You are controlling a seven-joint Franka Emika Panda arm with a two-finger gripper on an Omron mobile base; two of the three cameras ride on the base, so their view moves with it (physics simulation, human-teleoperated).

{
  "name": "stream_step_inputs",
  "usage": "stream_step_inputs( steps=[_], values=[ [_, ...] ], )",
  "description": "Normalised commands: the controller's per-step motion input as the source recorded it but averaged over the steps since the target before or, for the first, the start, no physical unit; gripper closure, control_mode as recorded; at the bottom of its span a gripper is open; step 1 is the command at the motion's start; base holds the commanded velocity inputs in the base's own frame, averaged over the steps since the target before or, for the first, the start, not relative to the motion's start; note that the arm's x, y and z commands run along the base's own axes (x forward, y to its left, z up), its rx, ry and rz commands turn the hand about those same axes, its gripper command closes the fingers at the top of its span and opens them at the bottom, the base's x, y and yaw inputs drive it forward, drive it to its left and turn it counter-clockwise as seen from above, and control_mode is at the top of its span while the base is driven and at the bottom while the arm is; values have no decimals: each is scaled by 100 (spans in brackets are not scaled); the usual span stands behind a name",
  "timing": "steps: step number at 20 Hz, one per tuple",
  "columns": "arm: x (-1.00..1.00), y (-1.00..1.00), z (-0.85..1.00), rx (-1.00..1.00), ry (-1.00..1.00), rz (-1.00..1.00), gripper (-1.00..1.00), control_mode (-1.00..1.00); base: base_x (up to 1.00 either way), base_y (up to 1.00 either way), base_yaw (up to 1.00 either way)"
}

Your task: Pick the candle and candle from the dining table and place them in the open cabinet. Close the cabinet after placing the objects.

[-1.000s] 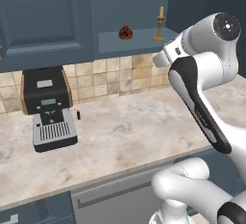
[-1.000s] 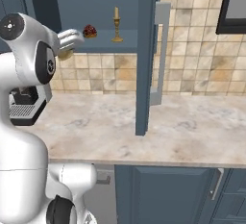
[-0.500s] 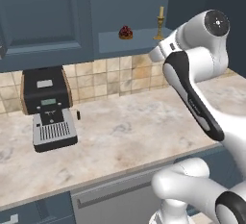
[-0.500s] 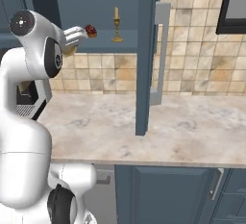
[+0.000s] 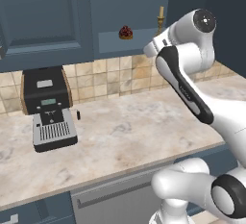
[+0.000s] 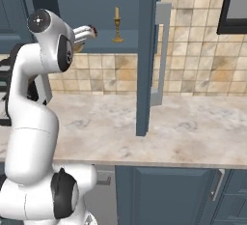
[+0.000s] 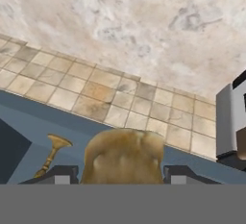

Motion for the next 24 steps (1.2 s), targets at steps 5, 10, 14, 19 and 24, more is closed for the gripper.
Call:
stream_step_inputs(
  steps=[5, 10, 14, 19, 24],
  values=[
    [48, 0, -13, 3, 1, 0, 100, -100, 0, 0, 0],
    [32, 0, -2, 0, 0, 0, 100, -100, 0, 0, 0],
    [34, 7, 0, 0, 0, 0, 100, -100, 0, 0, 0],
    [25, 19, 0, 1, 0, 0, 100, -100, 0, 0, 0],
    [27, 9, -8, 1, 0, 0, 100, -100, 0, 0, 0]
  ],
)
